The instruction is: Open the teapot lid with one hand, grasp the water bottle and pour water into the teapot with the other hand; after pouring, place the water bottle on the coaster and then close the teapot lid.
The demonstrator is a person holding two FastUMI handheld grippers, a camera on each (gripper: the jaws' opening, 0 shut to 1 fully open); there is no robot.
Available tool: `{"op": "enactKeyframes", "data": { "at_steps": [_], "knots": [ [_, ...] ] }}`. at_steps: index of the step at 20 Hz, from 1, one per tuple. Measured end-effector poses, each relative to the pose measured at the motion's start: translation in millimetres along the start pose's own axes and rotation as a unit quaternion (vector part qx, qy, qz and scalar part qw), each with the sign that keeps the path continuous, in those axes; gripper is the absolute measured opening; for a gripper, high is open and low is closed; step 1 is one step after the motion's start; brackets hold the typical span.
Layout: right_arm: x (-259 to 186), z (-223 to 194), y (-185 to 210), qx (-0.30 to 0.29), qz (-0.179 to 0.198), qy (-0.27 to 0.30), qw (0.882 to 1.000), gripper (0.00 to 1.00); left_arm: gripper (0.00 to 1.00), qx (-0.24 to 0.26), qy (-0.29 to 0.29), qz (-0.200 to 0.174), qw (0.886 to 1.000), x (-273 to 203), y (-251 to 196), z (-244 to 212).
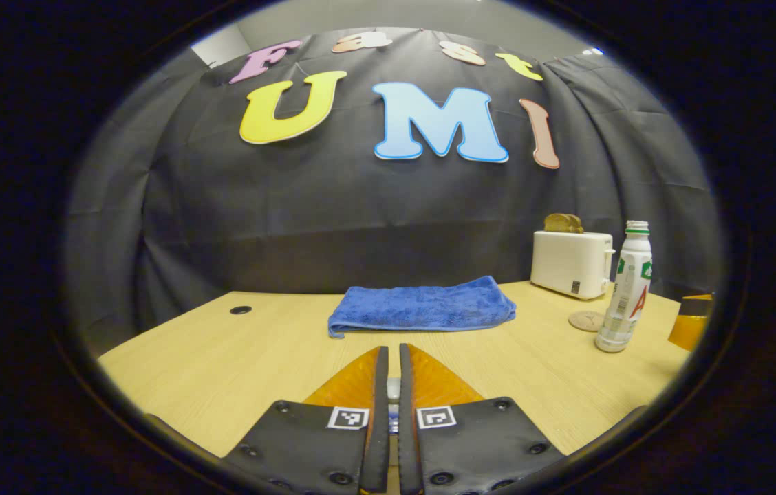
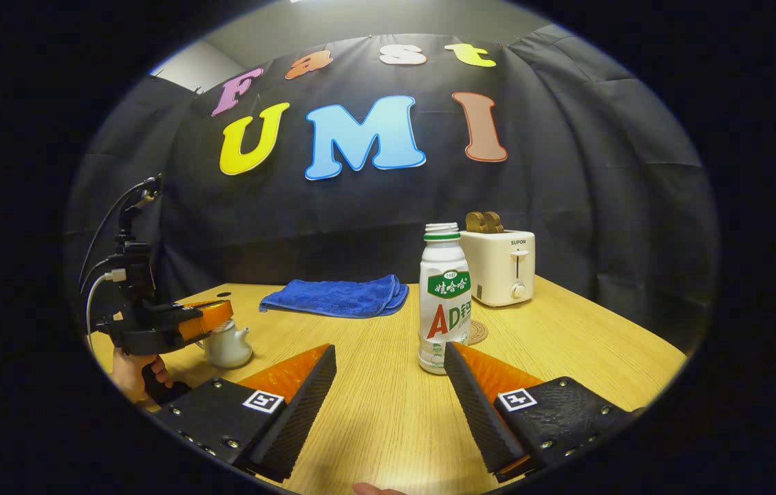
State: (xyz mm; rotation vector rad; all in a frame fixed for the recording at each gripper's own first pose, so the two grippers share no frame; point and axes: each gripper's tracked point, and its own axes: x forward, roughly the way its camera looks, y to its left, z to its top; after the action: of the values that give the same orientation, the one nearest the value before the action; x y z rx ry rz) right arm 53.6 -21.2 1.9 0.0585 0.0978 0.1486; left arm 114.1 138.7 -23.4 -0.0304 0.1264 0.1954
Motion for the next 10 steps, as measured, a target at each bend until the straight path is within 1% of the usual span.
{"op": "enactKeyframes", "data": {
  "at_steps": [1,2,3,4,5,6,7,8,9,10],
  "knots": [
    [3.4,1.5,-2.2,0.0,-0.002,-0.002,1.0,0.97,0.16,-0.004,-0.01,0.0,1.0,-1.2,1.7,4.3],
    [7.0,4.2,-4.4,-0.003,-0.005,-0.003,1.0,0.97,0.12,-0.003,-0.011,0.0,1.0,-1.9,0.2,2.9],
    [10.2,5.8,-8.1,-0.008,-0.009,-0.006,1.0,0.97,0.16,-0.003,-0.01,-0.002,1.0,-2.6,-1.3,3.4],
    [12.6,8.7,-10.9,-0.014,-0.013,-0.009,1.0,0.97,0.12,-0.006,-0.014,-0.006,1.0,-3.7,-3.1,5.4],
    [15.0,10.1,-14.4,-0.021,-0.018,-0.013,1.0,0.98,0.16,-0.007,-0.023,-0.005,1.0,-6.7,-2.1,12.9],
    [17.6,11.8,-19.0,-0.028,-0.023,-0.015,0.999,0.98,0.11,-0.009,-0.036,-0.005,0.999,-11.8,-1.1,21.5],
    [21.1,11.0,-22.1,-0.031,-0.024,-0.014,0.999,0.98,0.11,-0.01,-0.048,-0.005,0.999,-16.1,0.0,30.2],
    [24.7,11.8,-25.1,-0.03,-0.025,-0.014,0.999,0.97,0.15,-0.011,-0.057,-0.006,0.998,-20.4,0.1,34.8],
    [28.1,14.1,-28.7,-0.03,-0.028,-0.016,0.999,0.97,0.12,-0.013,-0.065,-0.009,0.998,-24.7,-1.0,39.1],
    [32.4,17.0,-31.7,-0.033,-0.032,-0.017,0.999,0.97,0.16,-0.012,-0.072,-0.011,0.997,-28.5,-2.8,41.9]
  ]
}}
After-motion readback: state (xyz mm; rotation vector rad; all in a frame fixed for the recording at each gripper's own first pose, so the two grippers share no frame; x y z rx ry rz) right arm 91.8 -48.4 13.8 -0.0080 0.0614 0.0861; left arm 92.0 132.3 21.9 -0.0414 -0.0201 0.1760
